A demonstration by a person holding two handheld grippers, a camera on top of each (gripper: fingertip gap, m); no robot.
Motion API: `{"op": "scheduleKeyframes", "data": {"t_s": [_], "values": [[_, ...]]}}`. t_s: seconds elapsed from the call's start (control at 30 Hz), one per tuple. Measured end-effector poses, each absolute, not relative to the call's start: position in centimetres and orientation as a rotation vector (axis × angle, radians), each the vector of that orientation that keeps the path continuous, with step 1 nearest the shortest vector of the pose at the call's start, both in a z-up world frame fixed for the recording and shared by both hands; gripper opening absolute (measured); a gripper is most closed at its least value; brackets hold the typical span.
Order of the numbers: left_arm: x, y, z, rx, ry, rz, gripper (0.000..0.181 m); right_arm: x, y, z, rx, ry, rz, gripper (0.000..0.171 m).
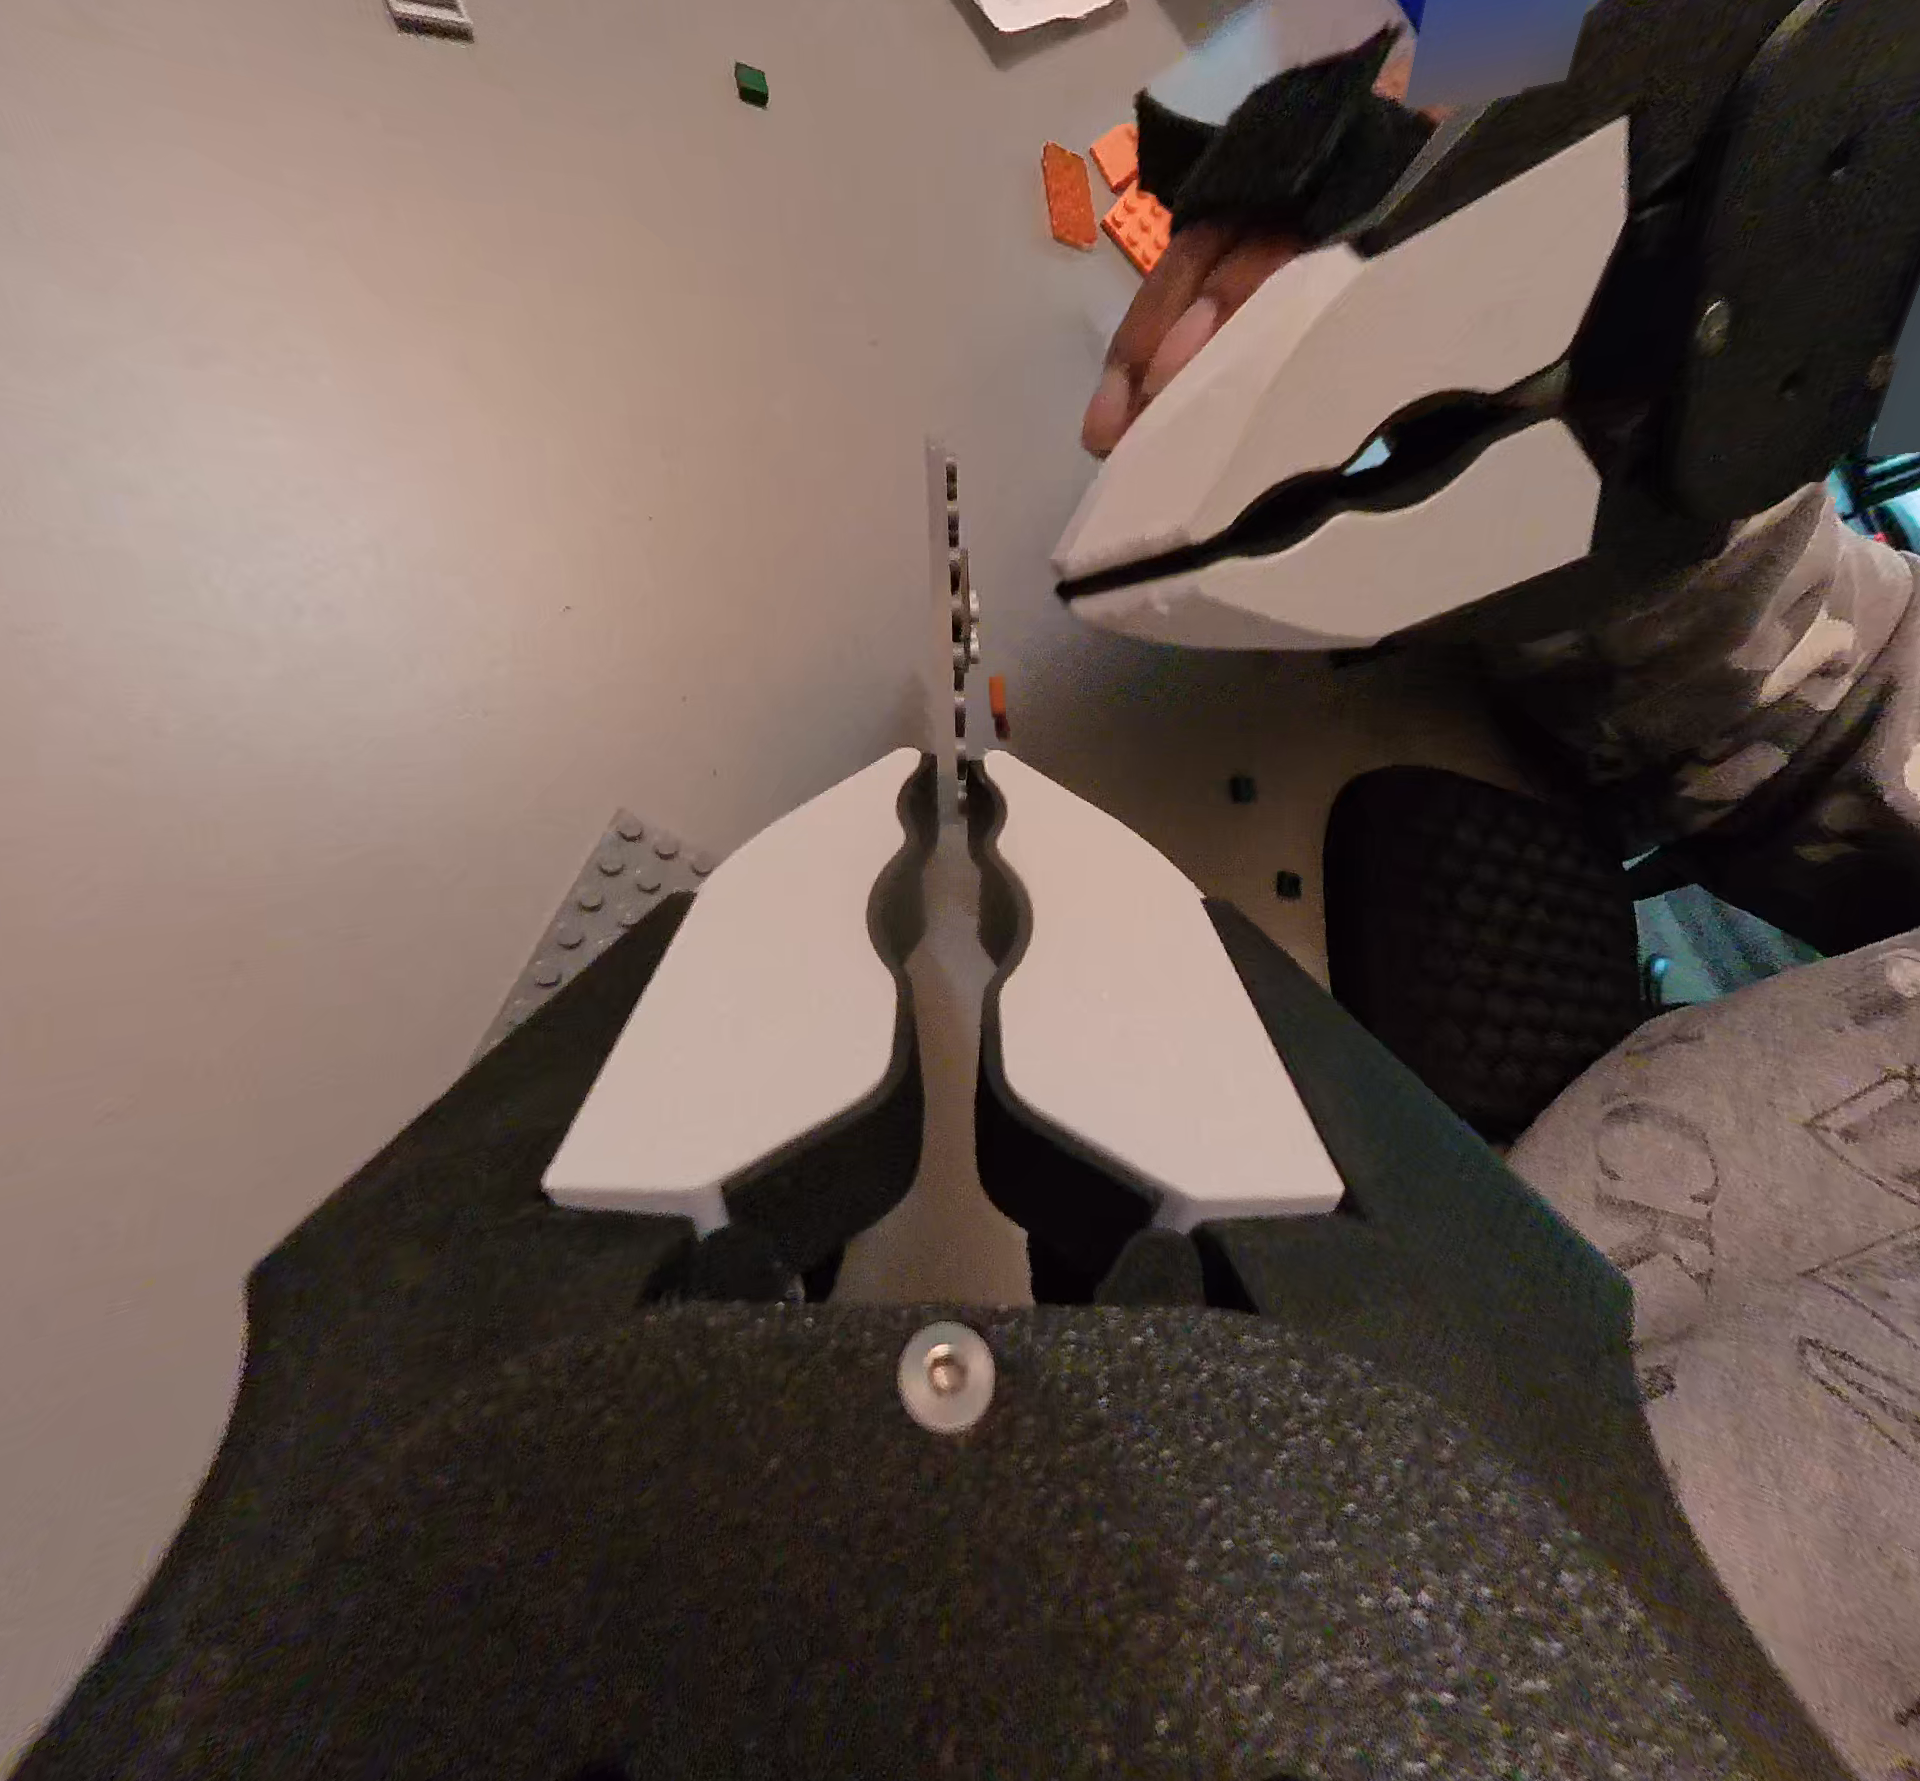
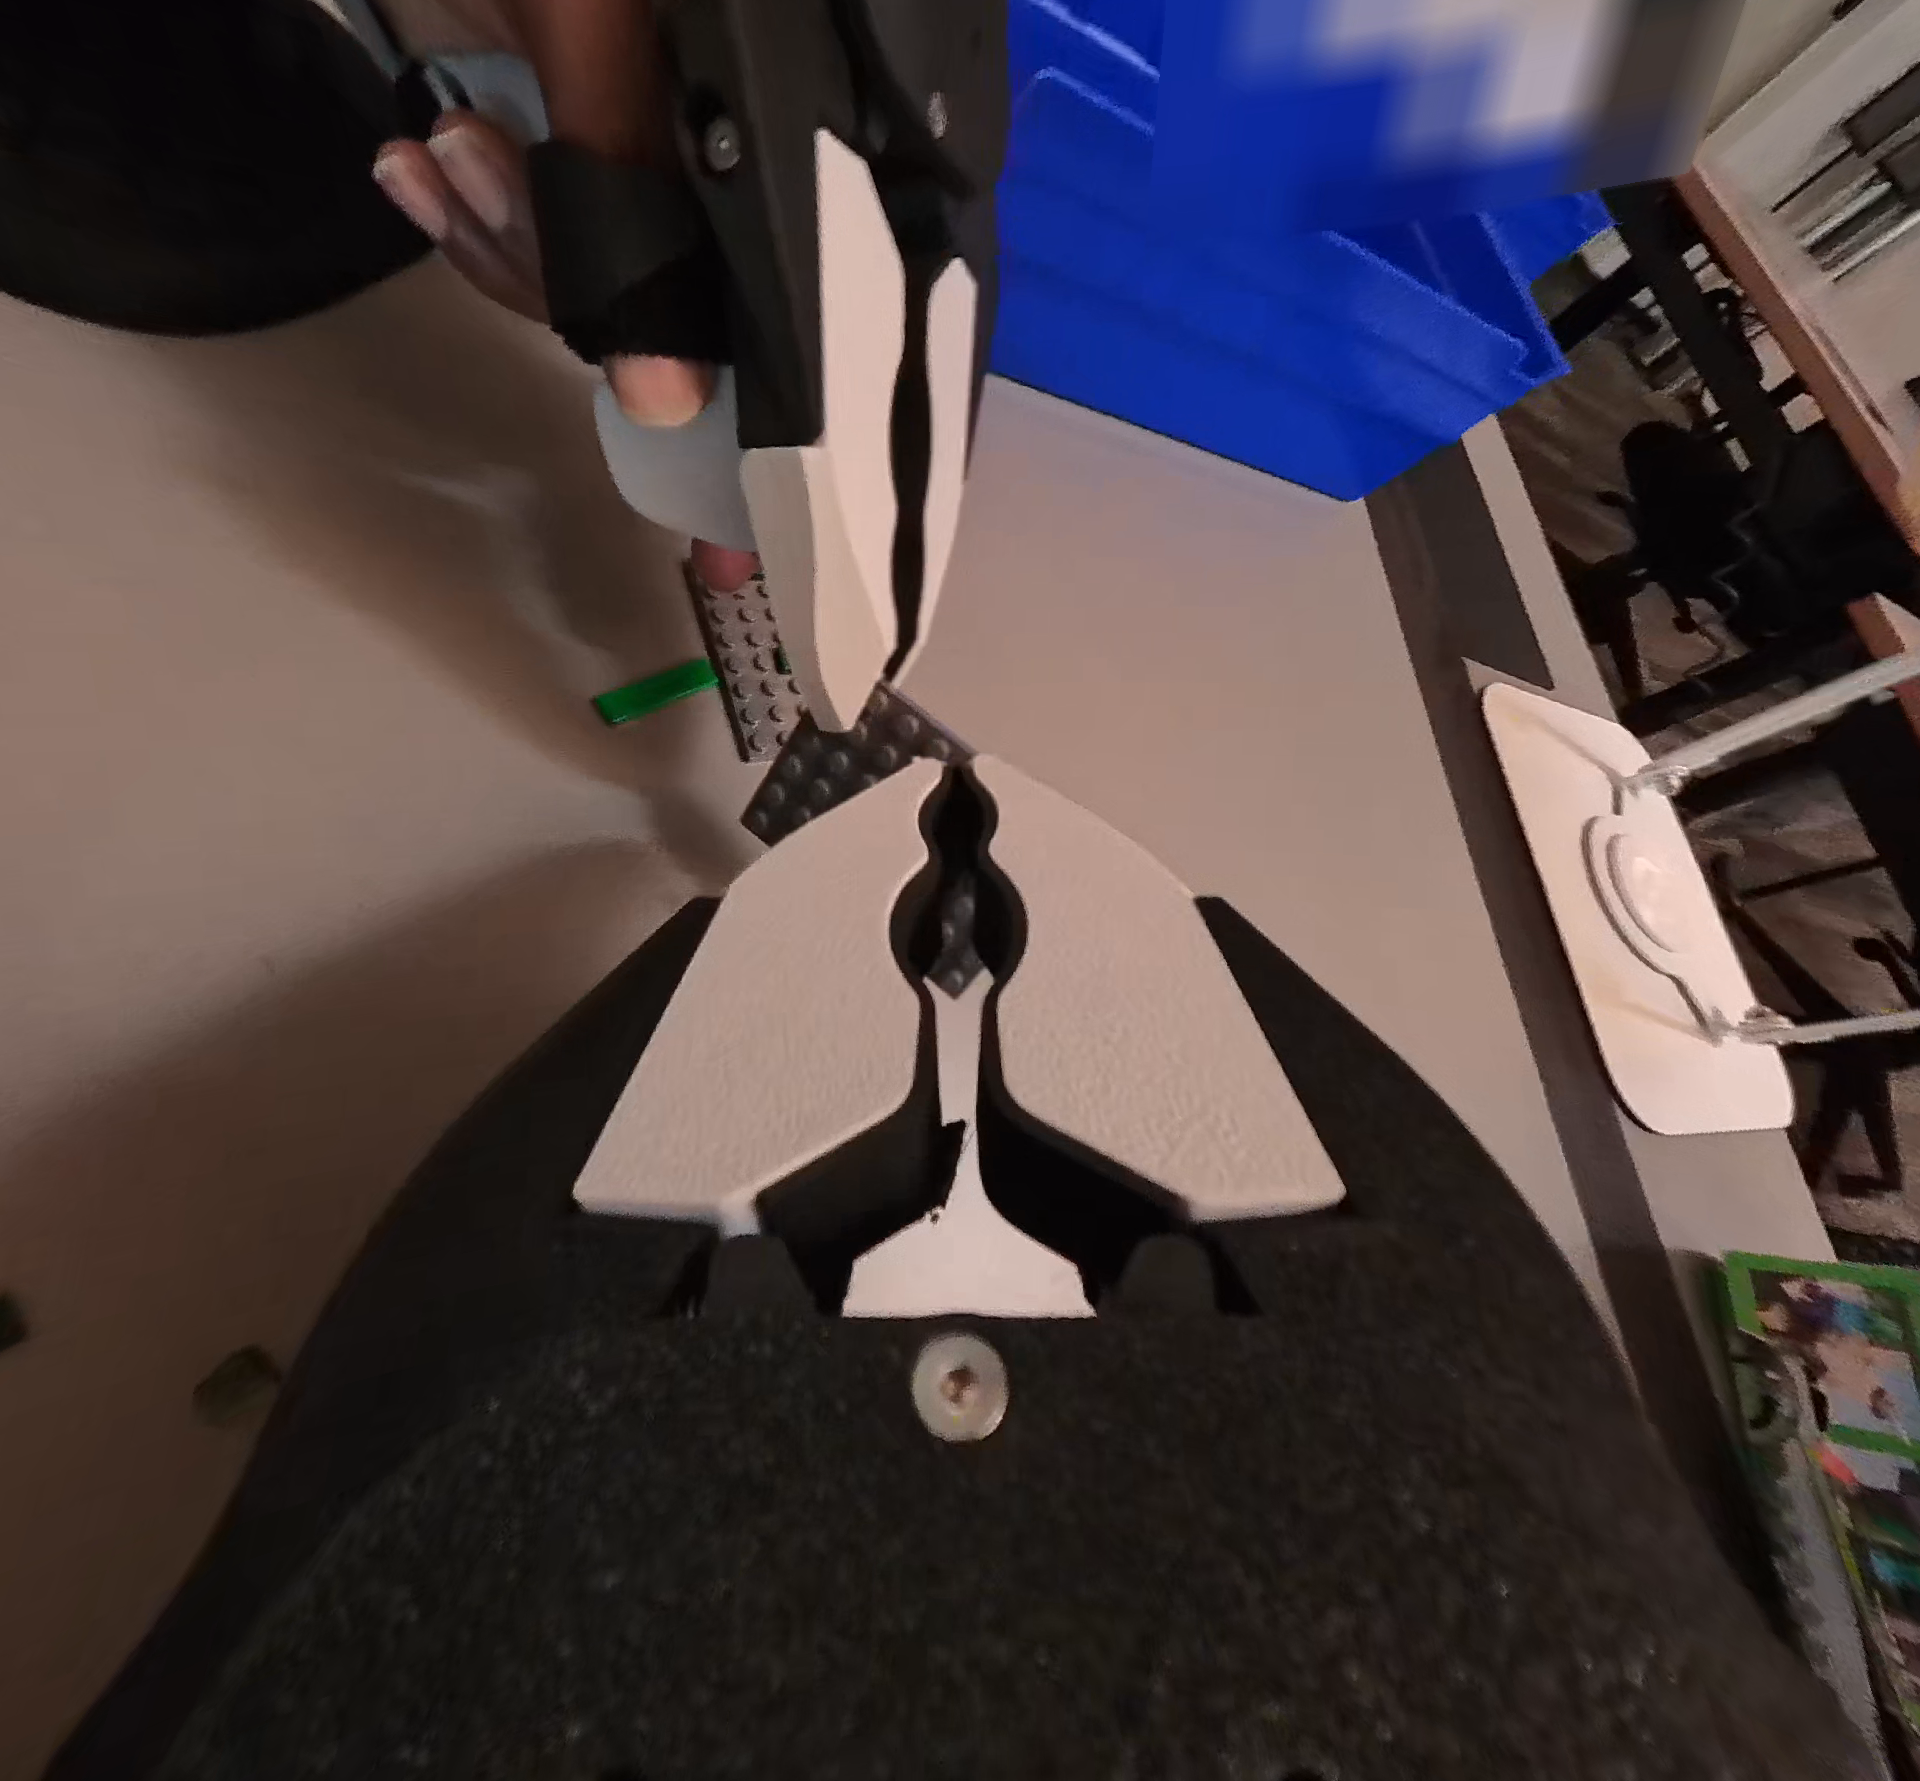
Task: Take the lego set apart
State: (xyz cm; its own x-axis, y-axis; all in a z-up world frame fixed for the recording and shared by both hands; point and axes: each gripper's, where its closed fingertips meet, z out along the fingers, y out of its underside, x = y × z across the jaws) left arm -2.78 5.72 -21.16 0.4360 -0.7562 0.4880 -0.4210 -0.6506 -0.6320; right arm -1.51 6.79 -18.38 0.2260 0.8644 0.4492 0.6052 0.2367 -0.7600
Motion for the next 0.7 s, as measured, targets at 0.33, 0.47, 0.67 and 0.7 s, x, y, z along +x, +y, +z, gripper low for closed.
{"op": "scheduleKeyframes", "data": {"t_s": [0.33, 0.47, 0.67, 0.7], "values": [[-3.4, 6.5, -20.8, -2.259, 0.926, -1.138, 0.005, 0.1, 7.7, -18.6, -1.488, -1.488, 0.227, 0.0], [-3.6, 6.8, -20.4, -2.244, 0.834, -1.235, 0.005, -0.2, 8.0, -19.5, -1.507, -1.5, 0.177, 0.013], [-3.6, 7.1, -19.5, -2.208, 0.68, -1.401, 0.005, -0.4, 8.6, -19.5, -1.507, -1.455, 0.135, 0.024], [-3.6, 7.2, -19.4, -2.201, 0.654, -1.427, 0.005, -0.5, 8.5, -19.3, -1.507, -1.446, 0.155, 0.024]]}}
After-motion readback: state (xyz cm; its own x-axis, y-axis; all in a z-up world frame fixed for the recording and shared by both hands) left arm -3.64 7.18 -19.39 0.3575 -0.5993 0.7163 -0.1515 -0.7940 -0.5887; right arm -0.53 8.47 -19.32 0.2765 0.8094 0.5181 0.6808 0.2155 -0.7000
